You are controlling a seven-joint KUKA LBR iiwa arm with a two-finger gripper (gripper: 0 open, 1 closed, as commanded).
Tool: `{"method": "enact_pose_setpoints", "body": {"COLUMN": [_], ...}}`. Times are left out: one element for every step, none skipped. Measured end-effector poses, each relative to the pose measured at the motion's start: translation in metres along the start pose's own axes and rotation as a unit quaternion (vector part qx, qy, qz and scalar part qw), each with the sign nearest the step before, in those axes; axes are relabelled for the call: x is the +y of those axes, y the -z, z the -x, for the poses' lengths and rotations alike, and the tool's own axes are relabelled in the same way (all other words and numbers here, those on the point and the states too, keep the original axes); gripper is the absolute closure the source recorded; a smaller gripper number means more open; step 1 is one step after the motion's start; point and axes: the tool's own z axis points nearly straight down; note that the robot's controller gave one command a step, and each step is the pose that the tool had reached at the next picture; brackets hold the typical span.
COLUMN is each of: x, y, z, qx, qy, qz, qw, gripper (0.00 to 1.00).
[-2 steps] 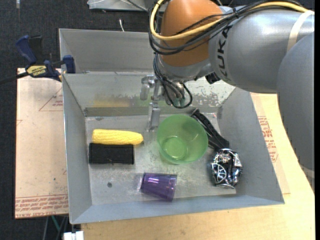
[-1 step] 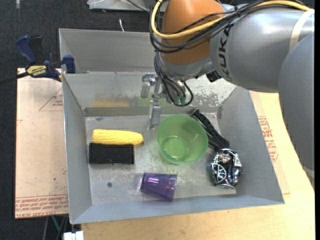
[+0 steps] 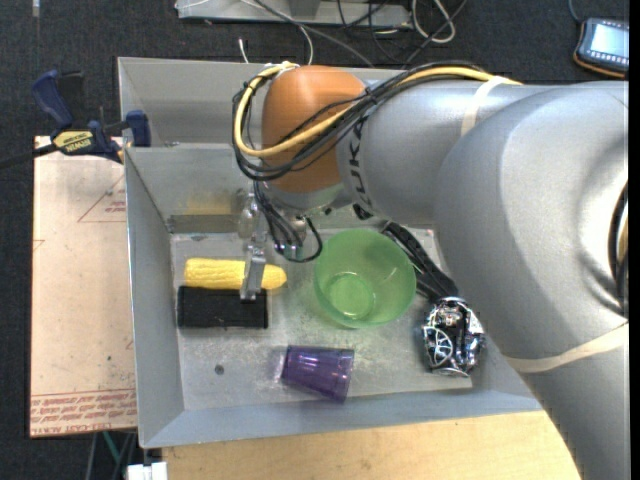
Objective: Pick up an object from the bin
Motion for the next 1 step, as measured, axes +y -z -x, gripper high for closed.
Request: {"method": "enact_pose_setpoints", "body": {"x": [0.0122], "y": [0.0595], "z": [-0.0005], "qx": [-0.0051], "qy": [-0.003], "qz": [0.001], "qw": [1.0000], "gripper": [0.00]}}
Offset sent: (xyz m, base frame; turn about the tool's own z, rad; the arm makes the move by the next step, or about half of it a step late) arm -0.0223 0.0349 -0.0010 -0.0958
